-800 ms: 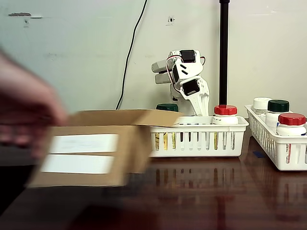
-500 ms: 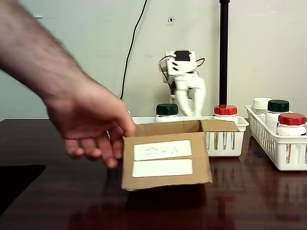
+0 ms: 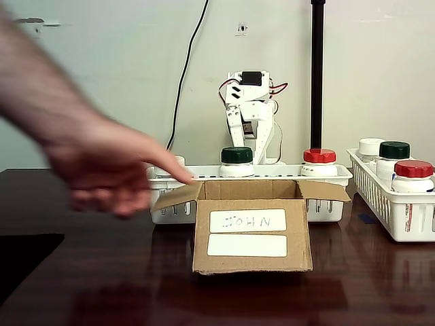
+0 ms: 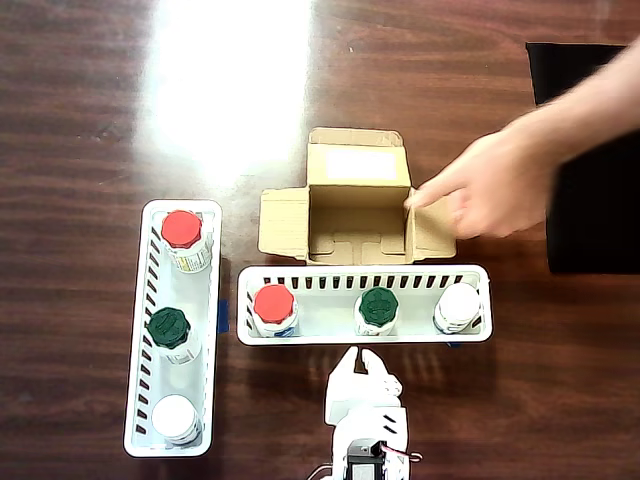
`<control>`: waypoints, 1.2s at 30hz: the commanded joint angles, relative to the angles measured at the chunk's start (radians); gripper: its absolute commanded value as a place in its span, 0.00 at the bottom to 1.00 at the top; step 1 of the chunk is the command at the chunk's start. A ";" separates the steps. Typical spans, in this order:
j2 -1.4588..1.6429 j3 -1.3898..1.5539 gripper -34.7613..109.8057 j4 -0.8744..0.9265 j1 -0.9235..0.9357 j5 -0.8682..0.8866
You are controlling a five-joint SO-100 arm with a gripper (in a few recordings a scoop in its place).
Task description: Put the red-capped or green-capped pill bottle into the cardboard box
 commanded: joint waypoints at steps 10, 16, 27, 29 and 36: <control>-0.236 -0.721 0.26 0.333 -0.178 -0.066; -0.517 -0.946 0.26 0.268 -0.287 -0.094; -1.175 -1.293 0.61 -0.077 -0.439 -0.110; -1.296 -1.374 0.67 -0.123 -0.465 -0.104; -1.689 -1.634 0.73 -0.278 -0.563 -0.101</control>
